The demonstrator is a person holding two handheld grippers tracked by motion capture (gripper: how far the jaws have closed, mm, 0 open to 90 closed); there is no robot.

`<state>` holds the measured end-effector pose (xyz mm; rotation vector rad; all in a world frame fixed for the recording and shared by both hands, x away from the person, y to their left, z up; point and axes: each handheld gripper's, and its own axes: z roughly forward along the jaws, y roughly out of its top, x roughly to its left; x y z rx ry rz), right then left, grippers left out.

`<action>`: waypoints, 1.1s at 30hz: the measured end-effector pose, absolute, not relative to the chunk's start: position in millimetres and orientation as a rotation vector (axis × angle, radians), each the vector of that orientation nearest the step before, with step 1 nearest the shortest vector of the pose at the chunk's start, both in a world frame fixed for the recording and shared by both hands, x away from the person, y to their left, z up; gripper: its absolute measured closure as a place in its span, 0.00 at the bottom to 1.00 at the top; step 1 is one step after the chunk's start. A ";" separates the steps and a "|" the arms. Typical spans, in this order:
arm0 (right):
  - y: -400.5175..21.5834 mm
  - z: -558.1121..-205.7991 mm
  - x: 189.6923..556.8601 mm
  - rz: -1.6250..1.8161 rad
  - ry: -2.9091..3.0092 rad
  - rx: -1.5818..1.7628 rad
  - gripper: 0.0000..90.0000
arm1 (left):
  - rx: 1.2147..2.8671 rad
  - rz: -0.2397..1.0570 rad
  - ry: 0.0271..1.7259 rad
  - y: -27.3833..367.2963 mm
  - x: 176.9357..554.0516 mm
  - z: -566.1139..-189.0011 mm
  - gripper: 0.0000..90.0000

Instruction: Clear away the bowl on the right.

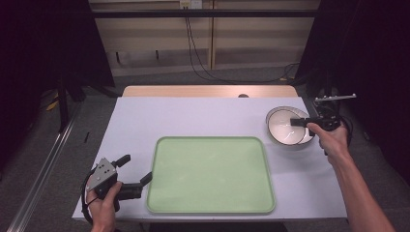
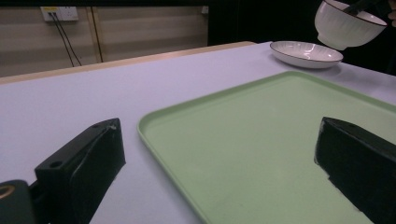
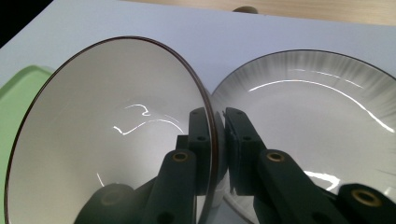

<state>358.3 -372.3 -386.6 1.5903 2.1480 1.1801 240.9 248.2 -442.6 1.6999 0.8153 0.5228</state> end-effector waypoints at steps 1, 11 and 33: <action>-370.9 -386.0 358.3 1.185 2.158 1.577 0.91 | 1.706 0.528 0.812 248.5 240.8 -442.3 0.02; -351.6 -379.7 354.9 1.210 2.223 1.518 0.91 | 1.703 0.519 0.803 247.7 240.5 -442.1 0.02; -303.4 -383.1 355.5 1.170 2.389 1.400 0.91 | 1.702 0.526 0.796 247.5 240.0 -441.2 0.02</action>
